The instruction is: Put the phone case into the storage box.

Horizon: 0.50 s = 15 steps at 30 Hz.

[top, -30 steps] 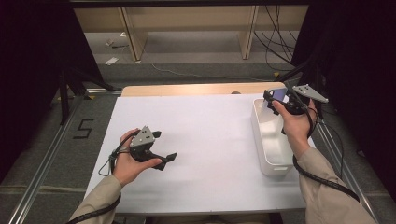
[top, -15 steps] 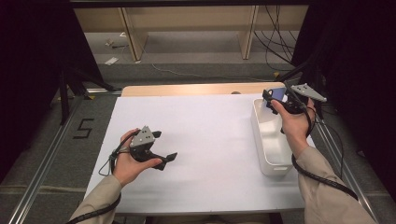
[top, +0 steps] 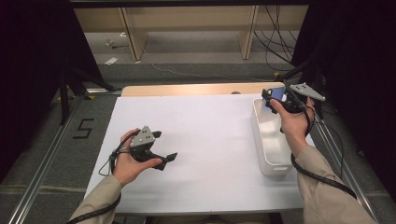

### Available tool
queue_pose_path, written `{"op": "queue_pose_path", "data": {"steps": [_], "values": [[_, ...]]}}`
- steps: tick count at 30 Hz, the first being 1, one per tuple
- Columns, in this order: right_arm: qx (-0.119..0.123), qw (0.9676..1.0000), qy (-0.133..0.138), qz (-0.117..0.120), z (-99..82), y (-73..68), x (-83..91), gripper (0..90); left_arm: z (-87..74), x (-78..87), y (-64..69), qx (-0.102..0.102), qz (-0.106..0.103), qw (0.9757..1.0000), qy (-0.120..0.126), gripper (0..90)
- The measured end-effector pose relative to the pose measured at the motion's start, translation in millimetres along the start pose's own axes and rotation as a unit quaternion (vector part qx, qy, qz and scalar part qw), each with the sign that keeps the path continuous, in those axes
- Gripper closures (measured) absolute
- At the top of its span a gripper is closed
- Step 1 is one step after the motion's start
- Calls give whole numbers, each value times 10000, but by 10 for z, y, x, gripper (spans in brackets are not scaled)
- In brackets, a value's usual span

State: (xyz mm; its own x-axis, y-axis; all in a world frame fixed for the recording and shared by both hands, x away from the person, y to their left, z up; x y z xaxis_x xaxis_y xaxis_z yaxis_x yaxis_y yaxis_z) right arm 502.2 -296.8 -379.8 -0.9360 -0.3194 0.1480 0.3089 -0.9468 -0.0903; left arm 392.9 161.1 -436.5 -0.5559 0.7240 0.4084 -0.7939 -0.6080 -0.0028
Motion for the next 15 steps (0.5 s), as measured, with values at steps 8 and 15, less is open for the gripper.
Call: {"op": "queue_pose_path", "data": {"steps": [8, 15], "values": [[28, 10000, -28, -12, -4, -3, -21, 178, 0, 0, 0, 2, 1, 10000, 1, 0], [39, 10000, -33, -20, -4, -5, -39, 179, 1, 1, 0, -1, -2, 10000, 7, 0]]}}
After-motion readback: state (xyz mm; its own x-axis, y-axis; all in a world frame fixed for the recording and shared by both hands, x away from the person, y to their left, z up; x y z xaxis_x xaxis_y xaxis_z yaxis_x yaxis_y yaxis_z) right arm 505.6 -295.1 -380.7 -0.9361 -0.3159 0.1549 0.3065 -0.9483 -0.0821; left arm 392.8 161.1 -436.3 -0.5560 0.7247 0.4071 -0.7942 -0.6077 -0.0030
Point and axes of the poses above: each handheld gripper's, and its own axes: x roughly backward along the jaws, z roughly out of its top, y roughly to its right, the point moved 1 cm from there along -x, roughly forward along the jaws, and after that the axes turned 3 degrees about y, right-handed, at the moved point
